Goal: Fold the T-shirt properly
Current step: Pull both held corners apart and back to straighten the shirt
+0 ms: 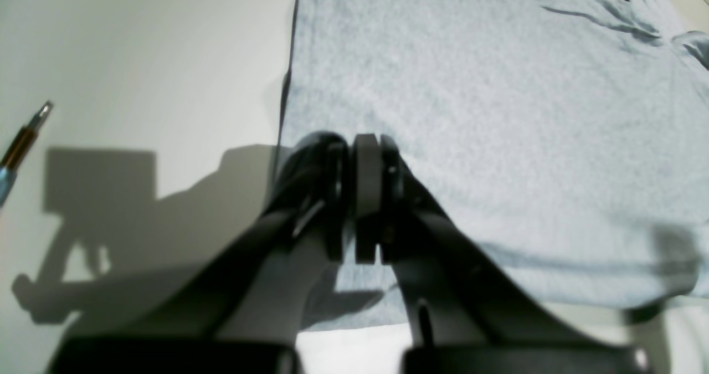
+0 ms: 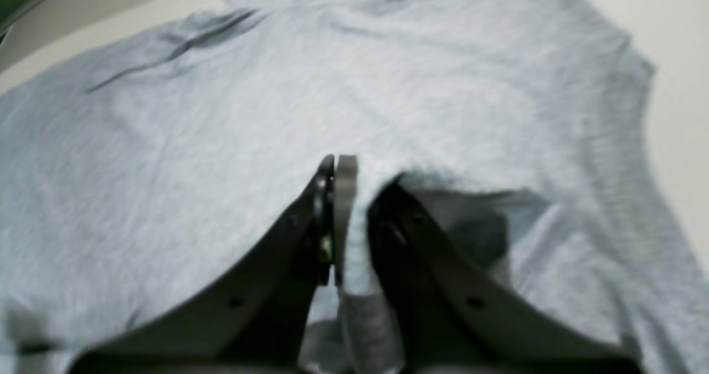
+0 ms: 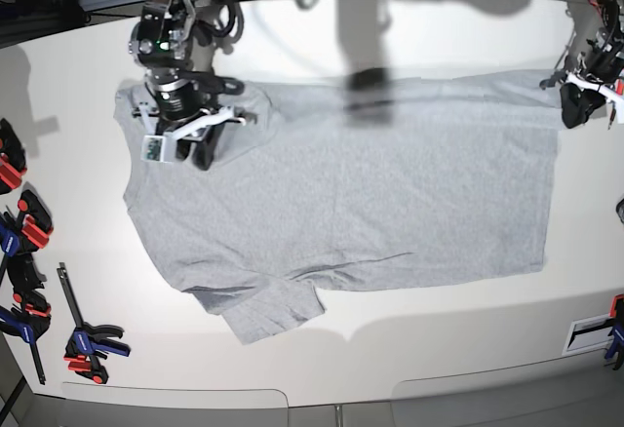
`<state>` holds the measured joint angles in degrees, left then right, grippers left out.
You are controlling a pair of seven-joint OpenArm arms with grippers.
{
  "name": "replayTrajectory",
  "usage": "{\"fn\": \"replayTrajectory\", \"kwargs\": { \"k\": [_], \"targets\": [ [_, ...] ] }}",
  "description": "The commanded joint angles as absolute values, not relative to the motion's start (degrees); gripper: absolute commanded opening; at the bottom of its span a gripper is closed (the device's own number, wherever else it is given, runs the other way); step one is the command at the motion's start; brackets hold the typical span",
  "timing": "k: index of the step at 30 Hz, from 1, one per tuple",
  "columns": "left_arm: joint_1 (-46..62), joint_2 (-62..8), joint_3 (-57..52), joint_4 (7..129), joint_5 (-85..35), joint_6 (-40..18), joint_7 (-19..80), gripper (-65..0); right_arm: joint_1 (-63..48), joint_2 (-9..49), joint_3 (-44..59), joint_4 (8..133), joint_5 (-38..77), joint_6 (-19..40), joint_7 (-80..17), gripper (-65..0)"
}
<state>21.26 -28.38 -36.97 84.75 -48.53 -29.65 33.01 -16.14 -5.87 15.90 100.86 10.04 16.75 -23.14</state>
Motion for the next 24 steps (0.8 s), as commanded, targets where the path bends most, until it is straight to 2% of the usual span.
{"fn": "replayTrajectory", "kwargs": {
  "k": [1, 4, 15, 16, 18, 19, 20, 24],
  "targets": [
    [20.95, -29.69, -37.56, 85.6, -48.21, -28.67, 31.51, -65.0, -15.55, -5.87, 16.32, 102.21, 10.5, 16.82, -21.39, -65.0],
    [20.95, -29.69, -37.56, 85.6, -45.41, -26.79, 31.16, -65.0, -15.55, -5.67, 17.04, 102.21, 10.66, 16.84, -21.39, -65.0],
    [20.97, -29.69, -37.54, 85.6, -45.41, -26.74, 31.64, -65.0, -14.92, -5.72, 16.75, 102.21, 10.61, 17.08, -22.06, -65.0],
    [20.97, -29.69, -37.54, 85.6, -45.41, -26.76, 31.64, -60.1, -14.92, -5.72, 16.75, 102.21, 10.59, 17.41, -22.06, -62.5],
    [20.95, -29.69, -37.54, 85.6, -45.41, -26.76, 31.62, -47.0, -14.92, -5.72, 16.75, 102.21, 10.63, 18.2, -21.89, -44.3],
    [20.95, -29.69, -37.54, 85.6, -45.41, -26.76, 31.62, -43.4, -14.92, -5.74, 16.75, 102.21, 10.66, 18.22, -21.82, -37.7],
    [20.97, -29.69, -37.54, 85.6, -45.39, -26.76, 31.62, -42.1, -14.92, -5.72, 16.75, 102.21, 10.66, 18.2, -21.82, -34.5],
    [20.95, -29.69, -37.54, 85.6, -44.99, -26.74, 31.42, -42.1, -14.92, -5.72, 16.75, 102.21, 10.66, 18.2, -21.06, -34.2]
  ]
}}
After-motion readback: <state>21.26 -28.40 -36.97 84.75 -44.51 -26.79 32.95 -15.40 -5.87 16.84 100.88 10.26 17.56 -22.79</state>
